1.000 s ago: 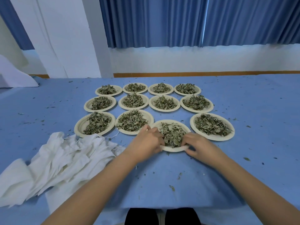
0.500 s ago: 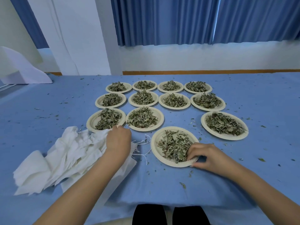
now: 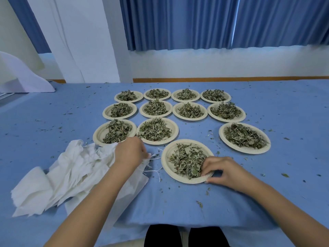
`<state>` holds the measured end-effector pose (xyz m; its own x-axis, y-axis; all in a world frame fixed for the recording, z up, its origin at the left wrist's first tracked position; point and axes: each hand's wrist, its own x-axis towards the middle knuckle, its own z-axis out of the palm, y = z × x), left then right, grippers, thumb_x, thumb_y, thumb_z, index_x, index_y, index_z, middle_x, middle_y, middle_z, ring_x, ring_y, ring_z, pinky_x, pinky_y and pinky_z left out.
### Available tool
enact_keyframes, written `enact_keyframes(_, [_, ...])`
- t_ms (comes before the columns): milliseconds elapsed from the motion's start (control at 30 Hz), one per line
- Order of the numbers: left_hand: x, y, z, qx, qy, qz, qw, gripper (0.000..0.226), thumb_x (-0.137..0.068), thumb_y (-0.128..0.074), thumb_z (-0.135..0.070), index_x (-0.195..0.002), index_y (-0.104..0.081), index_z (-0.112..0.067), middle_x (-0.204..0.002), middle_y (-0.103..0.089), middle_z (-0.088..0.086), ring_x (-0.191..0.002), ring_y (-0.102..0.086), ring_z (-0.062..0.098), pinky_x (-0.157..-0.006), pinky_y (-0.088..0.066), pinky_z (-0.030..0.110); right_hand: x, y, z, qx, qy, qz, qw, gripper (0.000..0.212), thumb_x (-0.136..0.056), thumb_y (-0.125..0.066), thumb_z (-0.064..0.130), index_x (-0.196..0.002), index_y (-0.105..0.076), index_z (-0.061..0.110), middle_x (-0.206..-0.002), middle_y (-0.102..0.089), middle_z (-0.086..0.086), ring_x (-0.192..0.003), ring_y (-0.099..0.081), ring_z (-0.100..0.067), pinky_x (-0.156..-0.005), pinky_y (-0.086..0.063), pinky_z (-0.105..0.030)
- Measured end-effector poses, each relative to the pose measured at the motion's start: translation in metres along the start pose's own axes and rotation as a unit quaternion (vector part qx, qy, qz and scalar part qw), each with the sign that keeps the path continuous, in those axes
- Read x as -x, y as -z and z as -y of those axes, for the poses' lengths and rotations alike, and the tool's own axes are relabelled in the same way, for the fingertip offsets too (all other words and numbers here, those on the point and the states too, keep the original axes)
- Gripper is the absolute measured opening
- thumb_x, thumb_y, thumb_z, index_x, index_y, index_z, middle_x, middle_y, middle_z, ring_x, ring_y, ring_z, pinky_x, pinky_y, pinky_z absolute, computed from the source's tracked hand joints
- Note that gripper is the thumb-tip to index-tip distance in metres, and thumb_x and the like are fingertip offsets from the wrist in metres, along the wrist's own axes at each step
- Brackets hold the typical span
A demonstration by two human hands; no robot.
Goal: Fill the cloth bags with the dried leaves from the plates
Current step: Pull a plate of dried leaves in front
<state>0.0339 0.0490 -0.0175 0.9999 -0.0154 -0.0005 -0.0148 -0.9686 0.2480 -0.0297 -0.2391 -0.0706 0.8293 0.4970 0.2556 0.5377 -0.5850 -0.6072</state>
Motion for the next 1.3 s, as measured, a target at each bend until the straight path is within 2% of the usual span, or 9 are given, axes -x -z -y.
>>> enact_keyframes(100, [-0.002, 0.012, 0.005, 0.105, -0.002, -0.040, 0.994, 0.017, -0.081, -0.078, -0.030, -0.070, -0.072, -0.018, -0.072, -0.070, -0.001, -0.071, -0.066, 0.021, -0.062, -0.050, 0.029, -0.001, 0.002, 0.002, 0.014, -0.003, 0.013, 1.000, 0.021, -0.071, -0.083, 0.014, -0.090, -0.075, 0.015, -0.093, -0.065, 0.013, -0.089, -0.061, 0.001, -0.081, -0.044, -0.013])
enact_keyframes(200, [0.001, 0.028, 0.003, 0.218, -0.056, -0.220, 0.949, 0.017, -0.083, -0.076, -0.029, -0.073, -0.069, -0.018, -0.072, -0.068, -0.004, -0.067, -0.061, 0.015, -0.068, -0.054, 0.037, 0.000, 0.009, 0.013, 0.013, 0.006, -0.005, 1.000, 0.026, -0.073, -0.081, 0.031, -0.094, -0.074, 0.017, -0.096, -0.067, 0.011, -0.092, -0.062, -0.003, -0.085, -0.047, -0.019])
enact_keyframes(300, [0.006, 0.039, -0.019, 0.218, -0.301, -0.405, 0.836, 0.015, -0.085, -0.073, -0.024, -0.080, -0.069, -0.010, -0.078, -0.066, 0.000, -0.075, -0.056, 0.015, -0.075, -0.045, 0.029, -0.014, 0.019, 0.032, -0.088, 0.012, -0.119, 0.989, 0.019, -0.080, -0.073, 0.034, -0.082, -0.074, 0.015, -0.084, -0.070, 0.005, -0.081, -0.066, -0.014, -0.079, -0.051, -0.026])
enact_keyframes(467, [-0.007, 0.002, -0.065, 0.082, -0.544, -0.375, 0.746, 0.004, -0.085, -0.069, -0.004, -0.086, -0.073, -0.003, -0.085, -0.070, 0.007, -0.086, -0.053, 0.020, -0.069, -0.041, 0.034, -0.070, 0.030, 0.043, -0.376, -0.111, -0.179, 0.902, 0.028, -0.084, -0.061, 0.029, -0.095, -0.068, 0.004, -0.085, -0.071, -0.010, -0.078, -0.065, -0.020, -0.077, -0.054, -0.031])
enact_keyframes(667, [-0.037, -0.042, -0.066, 0.158, -0.455, -0.340, 0.808, 0.015, -0.089, -0.068, -0.022, -0.094, -0.073, -0.009, -0.095, -0.067, 0.004, -0.090, -0.059, 0.020, -0.077, -0.047, 0.034, -0.092, 0.022, 0.007, -0.352, -0.202, -0.280, 0.870, 0.032, -0.087, -0.066, 0.006, -0.104, -0.057, -0.020, -0.110, -0.057, -0.041, -0.103, -0.056, -0.053, -0.094, -0.043, -0.063])
enact_keyframes(800, [-0.041, -0.047, -0.068, 0.326, -0.360, -0.242, 0.840, 0.045, -0.085, -0.062, -0.044, -0.118, -0.065, -0.013, -0.101, -0.056, -0.007, -0.084, -0.048, -0.003, -0.083, -0.041, 0.011, -0.094, 0.018, -0.004, -0.200, -0.175, -0.278, 0.923, 0.015, -0.081, -0.072, 0.006, -0.094, -0.068, 0.000, -0.089, -0.068, -0.026, -0.079, -0.066, -0.035, -0.075, -0.053, -0.047])
enact_keyframes(900, [-0.039, -0.050, -0.073, 0.346, -0.361, -0.173, 0.849, 0.063, -0.077, -0.064, -0.058, -0.129, -0.060, -0.022, -0.108, -0.046, -0.013, -0.096, -0.046, -0.003, -0.088, -0.039, 0.013, -0.097, 0.005, 0.003, -0.081, -0.127, -0.238, 0.960, 0.012, -0.079, -0.072, 0.008, -0.089, -0.067, 0.004, -0.081, -0.065, -0.021, -0.067, -0.059, -0.023, -0.063, -0.049, -0.038])
enact_keyframes(1167, [-0.026, -0.053, -0.085, 0.404, -0.364, -0.239, 0.804, 0.022, -0.077, -0.077, -0.025, -0.098, -0.076, -0.016, -0.093, -0.062, -0.008, -0.090, -0.056, 0.010, -0.083, -0.043, 0.020, -0.103, -0.014, 0.002, 0.149, -0.032, -0.268, 0.951, 0.015, -0.073, -0.065, -0.009, -0.065, -0.058, 0.001, -0.063, -0.048, -0.004, -0.054, -0.049, -0.021, -0.049, -0.040, -0.032])
enact_keyframes(1300, [-0.022, -0.046, -0.081, 0.561, -0.317, -0.129, 0.754, 0.011, -0.078, -0.076, -0.016, -0.082, -0.079, -0.026, -0.079, -0.073, -0.005, -0.074, -0.066, 0.009, -0.068, -0.051, 0.021, -0.101, -0.014, 0.005, 0.110, -0.056, -0.289, 0.949, 0.016, -0.069, -0.075, 0.001, -0.067, -0.062, 0.008, -0.059, -0.053, 0.011, -0.053, -0.052, -0.002, -0.055, -0.044, -0.020])
